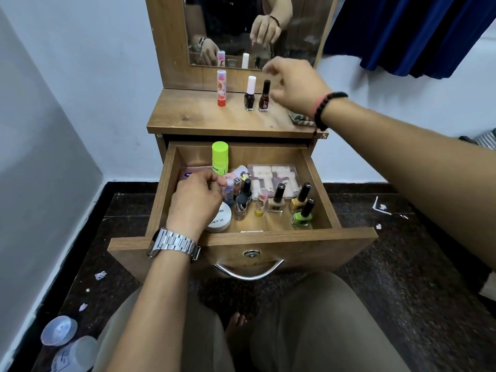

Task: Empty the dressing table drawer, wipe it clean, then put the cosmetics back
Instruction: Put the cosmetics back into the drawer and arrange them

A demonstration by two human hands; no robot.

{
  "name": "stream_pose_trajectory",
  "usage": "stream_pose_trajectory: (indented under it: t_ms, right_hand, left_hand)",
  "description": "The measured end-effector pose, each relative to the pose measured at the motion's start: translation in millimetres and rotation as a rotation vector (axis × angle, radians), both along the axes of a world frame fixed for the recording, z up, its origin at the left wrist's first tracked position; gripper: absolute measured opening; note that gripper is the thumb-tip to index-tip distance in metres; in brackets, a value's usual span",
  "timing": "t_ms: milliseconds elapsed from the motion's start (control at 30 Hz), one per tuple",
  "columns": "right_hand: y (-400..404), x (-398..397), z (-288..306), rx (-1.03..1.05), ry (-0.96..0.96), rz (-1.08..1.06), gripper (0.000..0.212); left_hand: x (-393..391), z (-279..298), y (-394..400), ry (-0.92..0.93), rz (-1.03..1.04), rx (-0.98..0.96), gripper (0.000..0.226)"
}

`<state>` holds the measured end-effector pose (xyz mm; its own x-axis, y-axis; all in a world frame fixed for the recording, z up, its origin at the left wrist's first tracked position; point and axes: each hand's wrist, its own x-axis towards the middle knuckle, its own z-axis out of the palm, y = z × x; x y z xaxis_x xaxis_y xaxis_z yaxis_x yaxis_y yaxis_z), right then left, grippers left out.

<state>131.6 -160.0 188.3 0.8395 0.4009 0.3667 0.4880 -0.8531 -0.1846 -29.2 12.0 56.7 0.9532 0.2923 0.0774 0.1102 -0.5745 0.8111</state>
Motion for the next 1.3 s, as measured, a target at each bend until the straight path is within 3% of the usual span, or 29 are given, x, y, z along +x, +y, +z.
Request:
stream_pose_trajectory:
  t_ms: [133, 333, 600, 767, 900, 1133, 1300]
  right_hand:
    - [11, 37, 0, -0.06, 0.095, -0.073, 0.049]
    - [9, 50, -11, 0.008, 0.026, -0.104, 0.014]
    - [-36, -30, 16, 0.022, -0.079, -0.017, 0.01]
    - [-52, -120, 10, -0.047, 0.2, 0.123, 0.011]
    - [-45, -144, -27, -0.207, 0.292, 0.17, 0.012]
    - [-37, -141, -67, -0.484, 0.22, 0.12, 0.016]
    - [-39, -139, -75, -0.515, 0.18, 0.118, 0.014]
  left_hand:
    - [1, 0, 1, -0.012, 0.007, -0.009, 0.022]
    - [2, -1, 3, -0.012, -0.015, 0.0, 0.023]
    - [2, 0, 4, 0.007, -0.016, 0.009, 0.024]
    - [-1, 3, 1, 0.022, -0.024, 0.01, 0.024]
    - [-4, 6, 0, 0.04, -0.025, -0.007, 0.023]
    - [-3, 4, 0, 0.029, -0.015, 0.022, 0.024]
    - [-2, 5, 0, 0.038, -0.012, 0.039, 0.027]
